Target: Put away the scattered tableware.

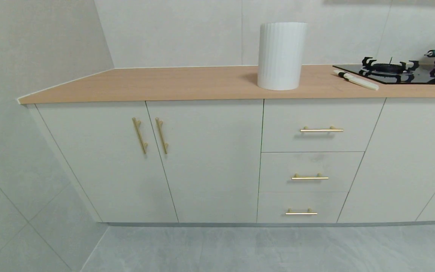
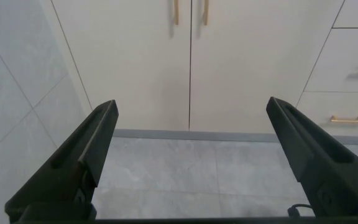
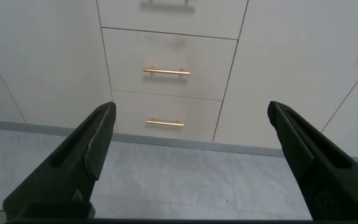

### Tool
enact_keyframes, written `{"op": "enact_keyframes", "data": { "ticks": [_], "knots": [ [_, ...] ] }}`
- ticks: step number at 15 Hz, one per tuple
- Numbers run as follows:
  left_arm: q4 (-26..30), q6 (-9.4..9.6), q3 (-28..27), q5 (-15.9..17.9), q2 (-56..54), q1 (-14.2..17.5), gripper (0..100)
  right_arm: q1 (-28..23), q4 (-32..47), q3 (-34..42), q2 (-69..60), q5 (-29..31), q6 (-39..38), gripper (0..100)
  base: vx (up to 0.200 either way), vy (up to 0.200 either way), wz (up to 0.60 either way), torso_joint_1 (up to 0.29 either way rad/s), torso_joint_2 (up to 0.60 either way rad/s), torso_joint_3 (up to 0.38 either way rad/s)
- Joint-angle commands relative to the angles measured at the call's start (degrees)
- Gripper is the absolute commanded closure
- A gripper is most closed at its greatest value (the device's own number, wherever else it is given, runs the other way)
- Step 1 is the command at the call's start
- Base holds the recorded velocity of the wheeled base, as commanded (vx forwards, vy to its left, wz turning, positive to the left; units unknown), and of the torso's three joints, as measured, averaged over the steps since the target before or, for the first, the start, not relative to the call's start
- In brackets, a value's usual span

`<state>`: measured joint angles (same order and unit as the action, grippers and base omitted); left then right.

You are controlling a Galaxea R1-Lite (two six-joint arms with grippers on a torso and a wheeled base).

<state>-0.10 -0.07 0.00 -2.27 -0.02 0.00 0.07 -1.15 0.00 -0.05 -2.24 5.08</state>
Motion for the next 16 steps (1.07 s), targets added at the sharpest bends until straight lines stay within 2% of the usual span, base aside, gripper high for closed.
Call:
{"op": "enact_keyframes", "data": {
  "ticks": [1, 13, 16],
  "knots": [
    [0.01, -0.01, 0.0, -0.02, 0.02, 0.0, 0, 0.01, 0.0, 0.0, 0.14, -0.04, 0.01, 0, 0.2, 0.0, 0.0, 0.002, 0.0, -0.007],
    [0.01, -0.01, 0.0, -0.02, 0.02, 0.0, 0, 0.01, 0.0, 0.0, 0.14, 0.05, -0.16, 0, 0.2, 0.0, 0.0, 0.004, 0.0, 0.003],
    [-0.08, -0.1, 0.0, -0.02, 0.02, 0.0, 0, 0.01, 0.0, 0.0, 0.14, 0.05, -0.25, 0, 0.0, 0.0, 0.0, 0.0, 0.0, 0.0]
  ]
}}
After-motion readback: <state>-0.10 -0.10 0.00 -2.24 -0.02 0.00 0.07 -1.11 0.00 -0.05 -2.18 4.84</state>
